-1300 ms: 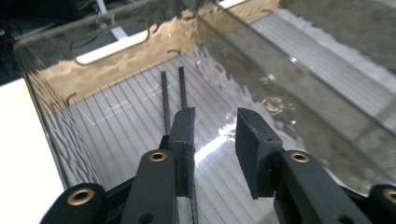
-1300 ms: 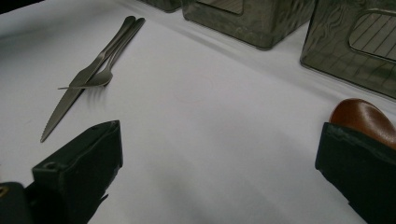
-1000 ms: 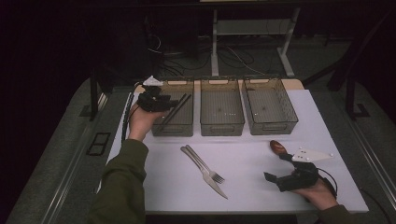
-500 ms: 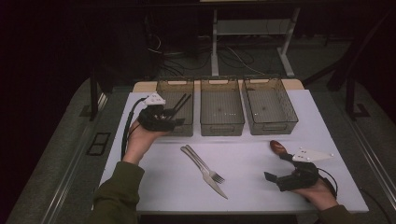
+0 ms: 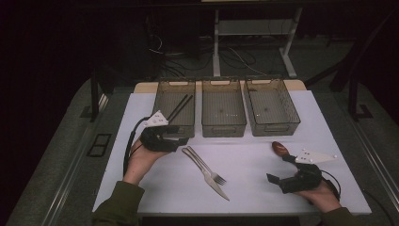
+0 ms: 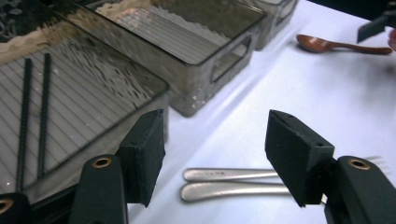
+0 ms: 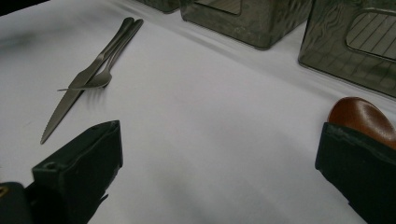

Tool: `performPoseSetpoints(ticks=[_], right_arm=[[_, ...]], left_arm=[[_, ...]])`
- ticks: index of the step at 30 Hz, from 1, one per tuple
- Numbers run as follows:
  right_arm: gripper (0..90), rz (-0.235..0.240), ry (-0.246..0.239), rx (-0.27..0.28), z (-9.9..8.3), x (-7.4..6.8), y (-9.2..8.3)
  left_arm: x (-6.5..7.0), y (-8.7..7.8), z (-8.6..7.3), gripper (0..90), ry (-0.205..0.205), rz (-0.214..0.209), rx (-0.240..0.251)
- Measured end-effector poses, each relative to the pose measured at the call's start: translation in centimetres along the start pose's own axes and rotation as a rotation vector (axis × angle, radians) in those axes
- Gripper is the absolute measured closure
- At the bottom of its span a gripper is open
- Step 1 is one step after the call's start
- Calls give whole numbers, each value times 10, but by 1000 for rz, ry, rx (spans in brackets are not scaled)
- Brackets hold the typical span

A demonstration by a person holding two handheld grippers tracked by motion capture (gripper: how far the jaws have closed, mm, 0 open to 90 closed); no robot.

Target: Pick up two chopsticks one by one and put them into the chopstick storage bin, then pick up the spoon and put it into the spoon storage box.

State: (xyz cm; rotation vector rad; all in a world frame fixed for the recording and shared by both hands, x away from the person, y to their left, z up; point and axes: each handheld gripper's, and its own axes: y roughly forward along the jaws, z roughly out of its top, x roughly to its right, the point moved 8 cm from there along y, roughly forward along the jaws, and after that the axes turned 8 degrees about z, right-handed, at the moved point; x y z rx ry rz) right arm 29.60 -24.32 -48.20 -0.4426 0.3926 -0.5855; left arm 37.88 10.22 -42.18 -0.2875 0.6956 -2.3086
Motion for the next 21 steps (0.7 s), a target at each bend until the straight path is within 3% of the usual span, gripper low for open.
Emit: performPoseSetpoints(ticks=[11, 21], right_arm=[[2, -2, -4, 4, 0, 0, -2], [2, -4, -2, 1, 0, 1, -1]], left_arm=[[20, -7, -24, 328, -1, -34, 26], [28, -14, -47, 240, -9, -47, 51]])
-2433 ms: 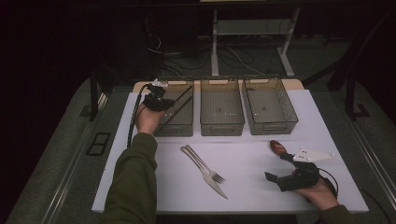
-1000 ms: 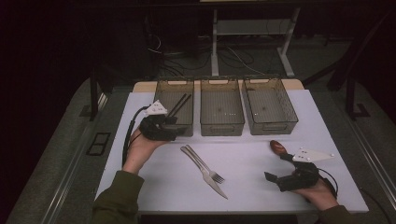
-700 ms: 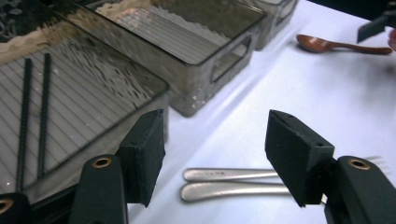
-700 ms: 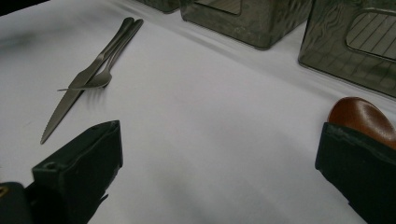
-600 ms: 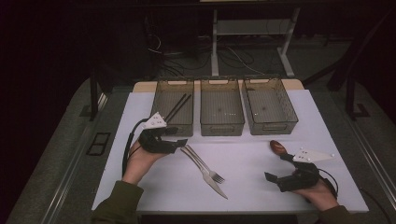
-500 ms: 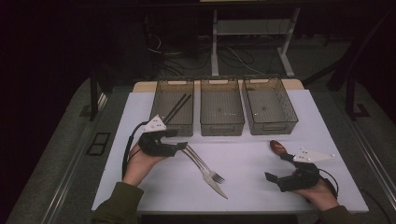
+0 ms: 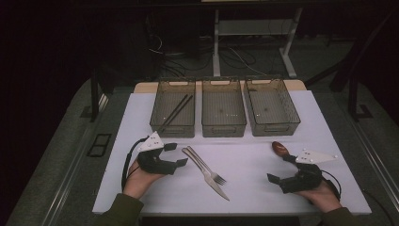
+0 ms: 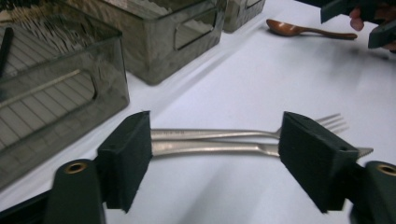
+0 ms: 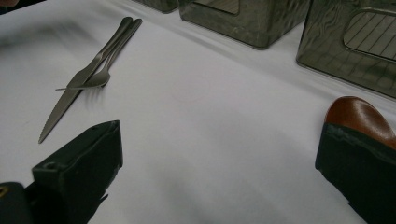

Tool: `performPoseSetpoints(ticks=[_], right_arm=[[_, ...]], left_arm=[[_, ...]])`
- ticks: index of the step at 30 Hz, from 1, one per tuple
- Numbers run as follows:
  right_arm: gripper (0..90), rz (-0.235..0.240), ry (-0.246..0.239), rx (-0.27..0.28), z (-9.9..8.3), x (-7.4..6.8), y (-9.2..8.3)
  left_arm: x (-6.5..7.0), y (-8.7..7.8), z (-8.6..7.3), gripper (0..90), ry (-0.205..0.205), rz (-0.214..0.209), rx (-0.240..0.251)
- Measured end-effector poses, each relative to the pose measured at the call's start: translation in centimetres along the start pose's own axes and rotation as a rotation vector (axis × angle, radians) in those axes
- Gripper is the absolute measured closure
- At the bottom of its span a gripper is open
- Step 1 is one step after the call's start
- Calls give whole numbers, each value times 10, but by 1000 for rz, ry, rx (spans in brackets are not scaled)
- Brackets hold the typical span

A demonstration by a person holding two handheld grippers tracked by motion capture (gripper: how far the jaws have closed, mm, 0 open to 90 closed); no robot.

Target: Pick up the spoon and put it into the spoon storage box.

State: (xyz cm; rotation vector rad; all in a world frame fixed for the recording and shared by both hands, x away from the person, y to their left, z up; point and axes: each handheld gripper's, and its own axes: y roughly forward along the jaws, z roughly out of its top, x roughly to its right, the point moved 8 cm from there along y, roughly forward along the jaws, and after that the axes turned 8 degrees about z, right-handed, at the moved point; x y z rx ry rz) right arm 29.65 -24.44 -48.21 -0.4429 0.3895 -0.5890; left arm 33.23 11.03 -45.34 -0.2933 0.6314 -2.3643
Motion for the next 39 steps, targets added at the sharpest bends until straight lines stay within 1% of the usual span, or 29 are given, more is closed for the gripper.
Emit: performPoseSetpoints(ticks=[2, 4, 7, 9, 12, 14, 17, 19, 20, 22, 25, 28, 29, 32, 36, 39], right_arm=[[2, -1, -1, -2, 0, 0, 0], [2, -1, -3, -1, 0, 0, 0], [2, 1, -2, 0, 0, -1, 0], [2, 1, -10, -3, 0, -1, 0], [2, 4, -9, 0, 0, -2, 0], [2, 5, -10, -1, 0, -2, 0], [2, 4, -18, -6, 0, -2, 1], [2, 7, -22, -4, 1, -4, 1], [2, 7, -23, -5, 1, -4, 2], [2, 10, -18, -9, 1, -4, 2], [2, 14, -17, -11, 2, -3, 1], [2, 13, -17, -22, 4, -2, 0], [2, 12, -19, -25, 5, -1, -1], [2, 7, -10, -29, 9, 1, -4], [2, -13, 5, -27, 14, 6, -7], [3, -21, 12, -27, 16, 9, -8]], left_arm=[[2, -2, -4, 224, -11, -6, 7], [4, -2, -10, 196, -11, -7, 6], [8, -4, -17, 185, -19, -14, 6], [11, -5, -21, 167, -14, -14, 4], [13, -7, -26, 147, 9, -10, -7], [11, -7, -28, 131, -4, -6, -6], [10, -6, -27, 55, -22, 0, 5], [10, -5, -27, 0, -23, 2, 1], [9, -5, -28, 0, -21, 8, -1], [9, -4, -28, 0, -12, 7, -3], [10, -4, -29, 0, -14, -1, -13], [10, -3, -28, 0, -17, 5, -17], [10, -3, -28, 0, -12, 5, -16], [10, -2, -29, 0, -4, 4, -24], [10, -3, -28, 0, -21, -1, -16], [10, -3, -28, 0, -16, -1, -20]])
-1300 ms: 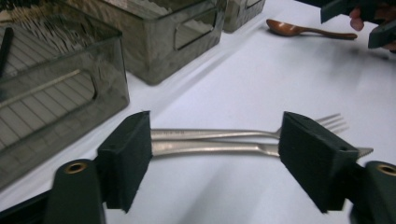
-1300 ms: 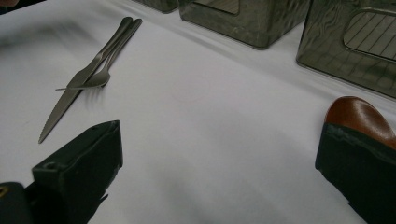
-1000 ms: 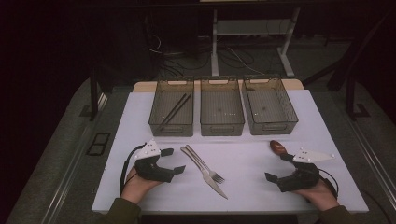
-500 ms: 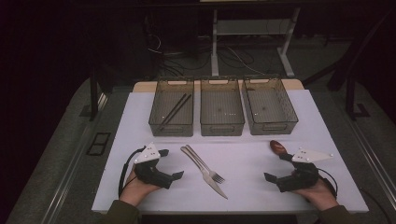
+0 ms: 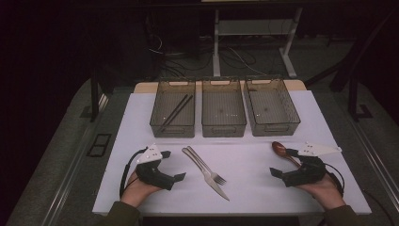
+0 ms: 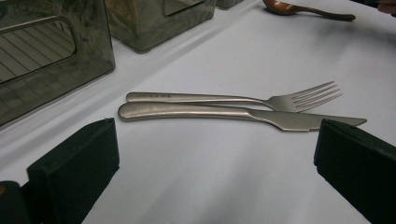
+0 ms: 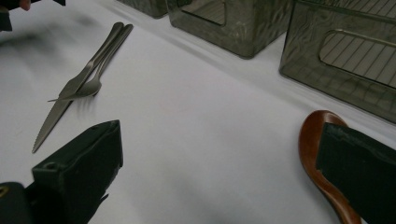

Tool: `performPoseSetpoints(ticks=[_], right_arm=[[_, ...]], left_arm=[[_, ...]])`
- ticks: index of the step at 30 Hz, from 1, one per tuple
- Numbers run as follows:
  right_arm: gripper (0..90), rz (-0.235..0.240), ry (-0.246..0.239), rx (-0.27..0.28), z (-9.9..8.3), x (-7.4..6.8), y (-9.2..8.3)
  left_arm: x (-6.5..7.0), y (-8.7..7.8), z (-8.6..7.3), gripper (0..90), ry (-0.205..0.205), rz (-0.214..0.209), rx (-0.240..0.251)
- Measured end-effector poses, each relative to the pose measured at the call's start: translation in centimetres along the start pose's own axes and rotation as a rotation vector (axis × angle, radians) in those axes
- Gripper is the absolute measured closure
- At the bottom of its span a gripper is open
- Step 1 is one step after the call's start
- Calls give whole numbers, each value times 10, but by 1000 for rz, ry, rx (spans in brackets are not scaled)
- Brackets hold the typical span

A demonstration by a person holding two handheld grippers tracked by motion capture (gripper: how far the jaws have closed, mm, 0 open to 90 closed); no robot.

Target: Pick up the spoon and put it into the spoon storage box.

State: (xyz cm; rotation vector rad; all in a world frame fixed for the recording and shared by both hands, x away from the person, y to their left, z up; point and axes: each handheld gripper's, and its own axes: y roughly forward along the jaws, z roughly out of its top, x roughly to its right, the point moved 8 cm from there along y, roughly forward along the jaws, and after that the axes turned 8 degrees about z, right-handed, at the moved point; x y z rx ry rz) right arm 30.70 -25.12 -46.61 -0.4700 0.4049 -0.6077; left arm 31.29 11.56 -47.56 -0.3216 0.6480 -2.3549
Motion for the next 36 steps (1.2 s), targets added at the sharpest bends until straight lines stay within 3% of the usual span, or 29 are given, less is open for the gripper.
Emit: performPoseSetpoints(ticks=[10, 12, 17, 24, 28, 36], right_arm=[[61, -62, 43, 9, 11, 26, -8], [132, -76, 51, 12, 14, 32, -9], [174, -112, 85, 1, 18, 50, -8], [265, -118, 111, -18, 23, 72, -1], [343, -110, 152, -35, 24, 83, 4], [442, -114, 188, -116, 8, 94, 9]], left_arm=[[4, 2, 0, 4, 33, 8, -6], [4, 2, 0, 4, 35, 9, -5], [4, 3, 0, 16, 33, 7, -5], [4, 3, 0, 22, 32, 6, -3], [5, 3, 0, 22, 32, 4, -4], [5, 2, 0, 24, 32, 3, -2]])
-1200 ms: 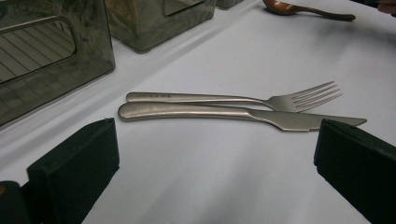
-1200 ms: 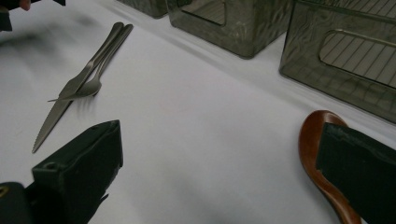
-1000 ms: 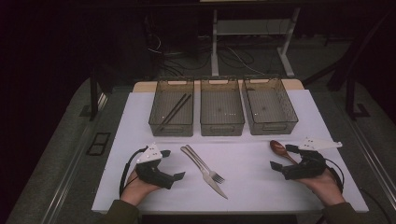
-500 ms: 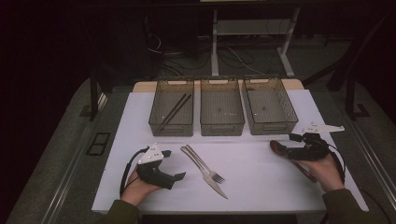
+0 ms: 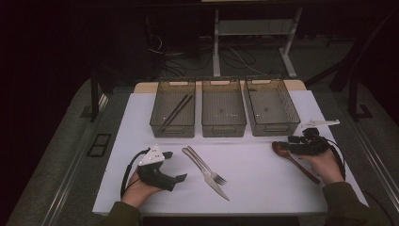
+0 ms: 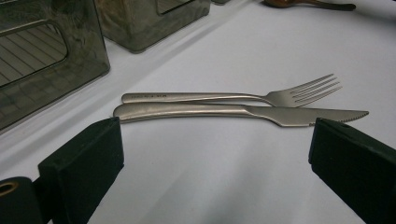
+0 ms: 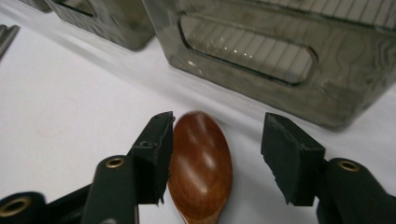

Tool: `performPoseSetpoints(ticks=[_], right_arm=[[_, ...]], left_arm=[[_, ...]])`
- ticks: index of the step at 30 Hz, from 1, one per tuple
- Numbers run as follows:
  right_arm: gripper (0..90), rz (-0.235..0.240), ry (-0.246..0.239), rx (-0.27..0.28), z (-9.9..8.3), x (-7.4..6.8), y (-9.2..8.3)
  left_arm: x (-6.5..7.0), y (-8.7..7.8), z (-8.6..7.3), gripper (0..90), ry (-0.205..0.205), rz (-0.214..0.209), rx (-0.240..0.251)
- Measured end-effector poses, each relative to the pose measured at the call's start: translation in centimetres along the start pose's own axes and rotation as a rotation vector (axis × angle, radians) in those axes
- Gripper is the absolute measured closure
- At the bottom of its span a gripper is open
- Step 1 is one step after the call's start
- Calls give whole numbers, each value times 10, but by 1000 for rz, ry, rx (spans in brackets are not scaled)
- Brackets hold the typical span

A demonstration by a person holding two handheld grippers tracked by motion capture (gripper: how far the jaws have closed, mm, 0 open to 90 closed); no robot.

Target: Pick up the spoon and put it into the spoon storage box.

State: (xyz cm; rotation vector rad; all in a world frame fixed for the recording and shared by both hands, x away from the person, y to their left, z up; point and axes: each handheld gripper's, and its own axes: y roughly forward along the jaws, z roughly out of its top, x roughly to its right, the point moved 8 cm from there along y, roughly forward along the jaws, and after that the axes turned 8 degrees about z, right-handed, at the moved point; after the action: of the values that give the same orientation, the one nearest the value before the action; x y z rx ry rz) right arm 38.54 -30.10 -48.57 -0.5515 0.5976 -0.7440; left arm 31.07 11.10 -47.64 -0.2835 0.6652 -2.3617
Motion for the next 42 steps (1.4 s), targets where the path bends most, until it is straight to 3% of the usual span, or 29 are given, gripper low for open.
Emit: performPoseSetpoints(ticks=[8, 19, 42], right_arm=[[526, 16, 5, -46, -9, 0, 2], [562, 29, 3, -133, -21, -1, 9], [702, 52, -66, -173, -24, -16, 8]], left_arm=[[1, 1, -1, 26, 4, -6, -7], [1, 0, -1, 27, 5, -6, -5], [1, 0, 0, 29, 6, -1, -3]])
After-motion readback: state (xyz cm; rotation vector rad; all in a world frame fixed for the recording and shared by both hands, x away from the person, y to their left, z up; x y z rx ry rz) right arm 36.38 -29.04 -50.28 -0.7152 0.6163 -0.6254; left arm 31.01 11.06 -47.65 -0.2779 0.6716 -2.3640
